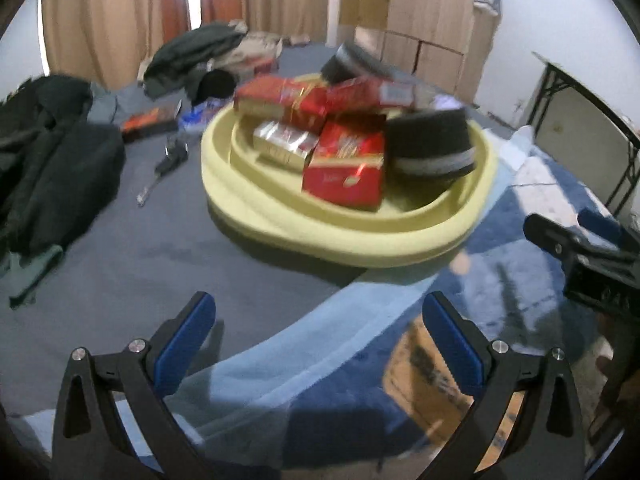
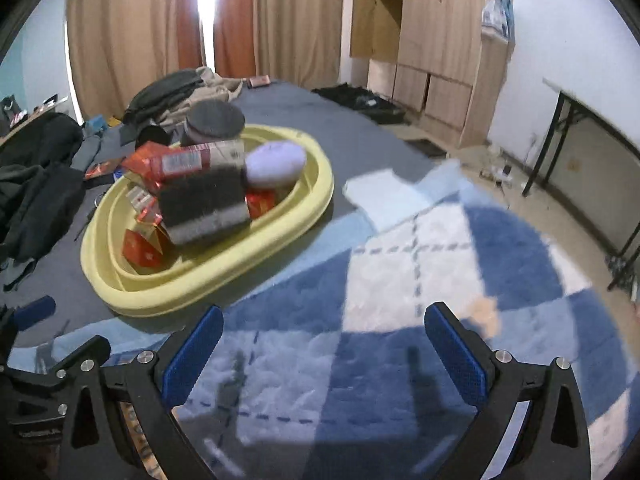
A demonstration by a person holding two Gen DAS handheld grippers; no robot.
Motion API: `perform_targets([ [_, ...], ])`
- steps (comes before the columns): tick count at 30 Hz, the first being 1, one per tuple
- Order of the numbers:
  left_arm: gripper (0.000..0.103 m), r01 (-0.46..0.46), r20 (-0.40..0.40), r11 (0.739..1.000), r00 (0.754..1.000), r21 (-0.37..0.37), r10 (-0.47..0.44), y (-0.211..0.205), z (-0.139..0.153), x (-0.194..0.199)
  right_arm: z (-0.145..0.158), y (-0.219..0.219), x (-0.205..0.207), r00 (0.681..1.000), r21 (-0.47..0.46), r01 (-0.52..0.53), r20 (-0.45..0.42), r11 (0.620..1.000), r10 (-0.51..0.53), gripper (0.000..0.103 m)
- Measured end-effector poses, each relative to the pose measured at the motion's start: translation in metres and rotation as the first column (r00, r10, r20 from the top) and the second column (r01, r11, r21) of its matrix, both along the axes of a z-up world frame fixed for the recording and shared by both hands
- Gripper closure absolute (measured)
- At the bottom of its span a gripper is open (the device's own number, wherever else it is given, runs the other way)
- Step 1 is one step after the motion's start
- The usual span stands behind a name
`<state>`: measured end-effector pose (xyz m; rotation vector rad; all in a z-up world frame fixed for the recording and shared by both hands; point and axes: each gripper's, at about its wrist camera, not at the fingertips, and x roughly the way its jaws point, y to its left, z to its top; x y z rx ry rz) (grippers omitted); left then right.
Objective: Organize rigid objects
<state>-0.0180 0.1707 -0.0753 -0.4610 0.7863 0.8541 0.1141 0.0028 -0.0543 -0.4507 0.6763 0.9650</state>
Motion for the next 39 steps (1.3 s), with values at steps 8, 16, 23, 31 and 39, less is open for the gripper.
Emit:
perform_targets([
  [8, 0.0, -0.029, -0.011, 1.0, 1.0, 0.0, 0.029, 0.003, -0.027, 0.008, -0.046, 0.037, 0.0, 0.999, -0.15, 0.024, 0.048, 0.988, -0.017, 0.0],
  [16, 0.0, -0.027, -0.012, 1.0, 1.0, 0.001, 0.027, 0.002, -0.026, 0.01, -0.048, 0.04, 0.006, 1.0, -0.145, 0.02, 0.02, 0.989, -0.017, 0.0],
  [23, 0.0, -0.024, -0.025, 1.0, 0.999, 0.002, 0.024, -0.002, -0.026, 0.01, -0.047, 0.038, 0.006, 1.0, -0.143, 0.02, 0.019, 0.99, -0.018, 0.0],
  [31, 0.0, -0.024, -0.024, 1.0, 0.999, 0.001, 0.024, -0.002, -0.026, 0.009, -0.047, 0.038, 0.006, 1.0, -0.142, 0.02, 0.017, 0.99, -0.018, 0.0],
  [39, 0.0, -0.024, -0.025, 1.0, 0.999, 0.001, 0.024, -0.002, -0.025, 0.009, -0.047, 0.038, 0.006, 1.0, -0.143, 0.02, 0.019, 0.99, -0.018, 0.0],
])
